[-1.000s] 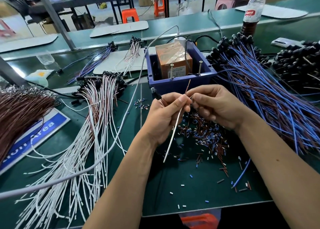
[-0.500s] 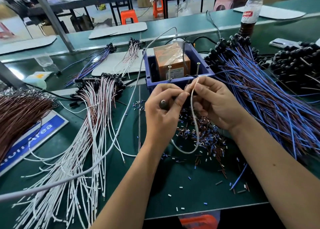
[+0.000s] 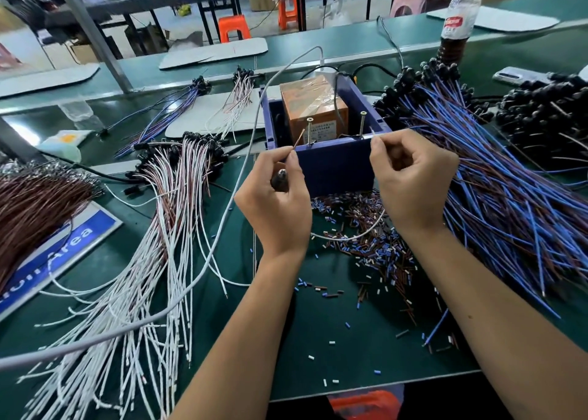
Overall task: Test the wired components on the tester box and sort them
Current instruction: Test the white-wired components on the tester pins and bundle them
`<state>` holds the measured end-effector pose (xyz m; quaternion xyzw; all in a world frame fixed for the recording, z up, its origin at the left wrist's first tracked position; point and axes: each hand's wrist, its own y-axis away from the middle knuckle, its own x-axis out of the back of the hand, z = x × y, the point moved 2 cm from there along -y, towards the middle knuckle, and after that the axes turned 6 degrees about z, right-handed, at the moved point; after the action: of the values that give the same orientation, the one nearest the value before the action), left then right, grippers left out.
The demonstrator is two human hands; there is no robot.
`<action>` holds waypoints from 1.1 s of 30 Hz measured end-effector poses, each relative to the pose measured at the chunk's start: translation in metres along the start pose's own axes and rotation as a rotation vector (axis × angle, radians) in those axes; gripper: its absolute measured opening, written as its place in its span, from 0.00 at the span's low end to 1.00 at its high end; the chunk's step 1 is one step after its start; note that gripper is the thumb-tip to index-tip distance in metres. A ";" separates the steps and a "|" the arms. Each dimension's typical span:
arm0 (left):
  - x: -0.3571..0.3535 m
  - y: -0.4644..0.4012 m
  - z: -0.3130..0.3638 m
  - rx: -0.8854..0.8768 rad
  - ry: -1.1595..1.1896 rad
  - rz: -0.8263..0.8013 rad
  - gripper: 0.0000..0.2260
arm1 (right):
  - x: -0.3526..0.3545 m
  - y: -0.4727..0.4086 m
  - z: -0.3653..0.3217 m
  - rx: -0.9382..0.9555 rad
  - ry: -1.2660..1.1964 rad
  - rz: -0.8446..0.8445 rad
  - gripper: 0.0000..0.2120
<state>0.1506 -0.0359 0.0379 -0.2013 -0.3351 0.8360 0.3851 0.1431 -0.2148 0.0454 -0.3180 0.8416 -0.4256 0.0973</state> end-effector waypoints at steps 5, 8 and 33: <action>-0.008 0.002 0.004 -0.018 -0.042 -0.027 0.04 | -0.002 -0.004 -0.010 0.090 0.135 -0.008 0.13; -0.010 0.004 0.005 0.016 -0.048 -0.027 0.04 | -0.003 -0.006 -0.017 0.105 0.171 -0.023 0.13; -0.103 0.034 0.108 0.409 0.310 -0.449 0.06 | 0.142 -0.077 0.033 -0.192 0.358 0.197 0.11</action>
<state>0.1329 -0.1766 0.0965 -0.1658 -0.1339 0.7398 0.6382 0.0815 -0.3576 0.0997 -0.1613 0.9092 -0.3814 -0.0432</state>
